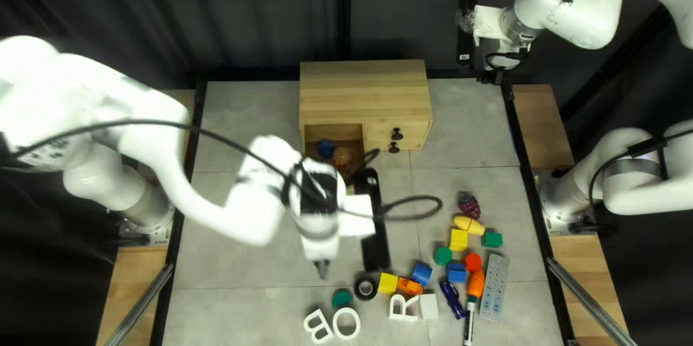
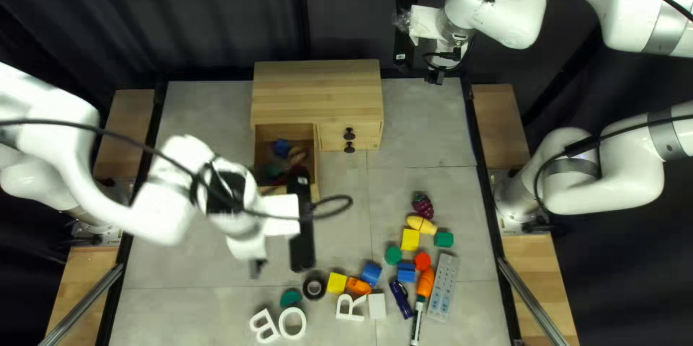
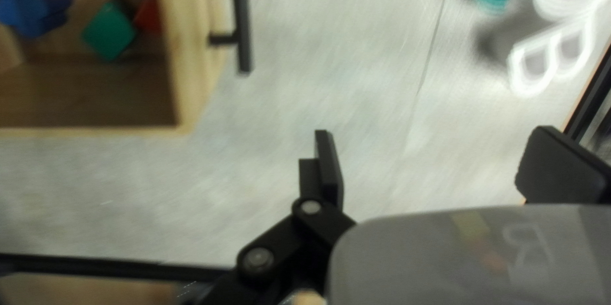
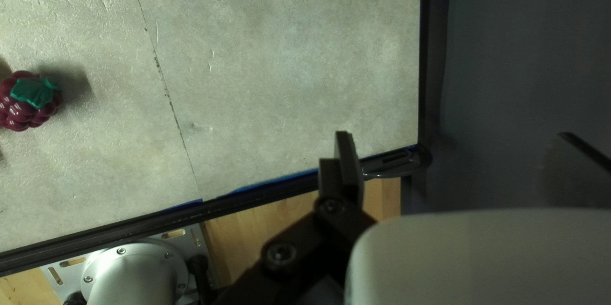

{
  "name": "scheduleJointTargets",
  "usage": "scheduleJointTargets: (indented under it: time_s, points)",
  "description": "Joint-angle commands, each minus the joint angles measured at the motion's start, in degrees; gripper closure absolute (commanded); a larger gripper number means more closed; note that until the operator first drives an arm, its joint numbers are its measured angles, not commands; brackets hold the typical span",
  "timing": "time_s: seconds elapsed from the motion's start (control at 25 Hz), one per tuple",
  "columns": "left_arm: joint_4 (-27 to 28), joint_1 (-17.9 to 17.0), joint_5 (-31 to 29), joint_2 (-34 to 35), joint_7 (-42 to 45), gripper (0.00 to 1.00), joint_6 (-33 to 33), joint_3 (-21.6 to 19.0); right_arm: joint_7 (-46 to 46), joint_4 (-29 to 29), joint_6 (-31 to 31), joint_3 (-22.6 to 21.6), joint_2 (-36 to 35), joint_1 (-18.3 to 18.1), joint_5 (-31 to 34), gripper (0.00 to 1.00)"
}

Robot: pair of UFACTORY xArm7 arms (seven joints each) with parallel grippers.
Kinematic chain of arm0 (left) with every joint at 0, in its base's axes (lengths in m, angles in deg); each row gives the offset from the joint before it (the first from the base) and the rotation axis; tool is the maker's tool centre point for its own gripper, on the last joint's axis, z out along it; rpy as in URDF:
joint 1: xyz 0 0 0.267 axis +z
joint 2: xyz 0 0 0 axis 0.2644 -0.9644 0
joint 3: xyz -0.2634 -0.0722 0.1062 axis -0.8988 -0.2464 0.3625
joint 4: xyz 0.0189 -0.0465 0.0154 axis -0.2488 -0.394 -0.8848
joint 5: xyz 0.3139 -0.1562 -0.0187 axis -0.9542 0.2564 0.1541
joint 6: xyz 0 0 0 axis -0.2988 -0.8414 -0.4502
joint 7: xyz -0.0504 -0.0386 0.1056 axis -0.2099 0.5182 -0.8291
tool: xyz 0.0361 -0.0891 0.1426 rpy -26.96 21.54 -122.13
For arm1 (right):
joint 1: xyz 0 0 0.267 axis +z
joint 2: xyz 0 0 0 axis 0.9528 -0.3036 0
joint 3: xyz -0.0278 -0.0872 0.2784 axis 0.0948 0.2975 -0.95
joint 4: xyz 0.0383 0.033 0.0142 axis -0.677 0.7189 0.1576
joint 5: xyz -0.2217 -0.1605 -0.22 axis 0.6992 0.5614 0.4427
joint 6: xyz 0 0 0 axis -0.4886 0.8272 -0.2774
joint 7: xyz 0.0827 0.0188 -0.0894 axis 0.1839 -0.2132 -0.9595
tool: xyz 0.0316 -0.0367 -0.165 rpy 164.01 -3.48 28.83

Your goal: Open drawers and place objects into drawer and close

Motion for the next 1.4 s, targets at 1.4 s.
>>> scheduleJointTargets:
  time_s: [1.4]
  points:
    - [12.5, -11.3, -9.9, -21.3, 33.0, 0.00, 2.8, 8.4, 0.0, 0.0, 0.0, 0.0, 0.0, 0.0, 0.0, 0.00]
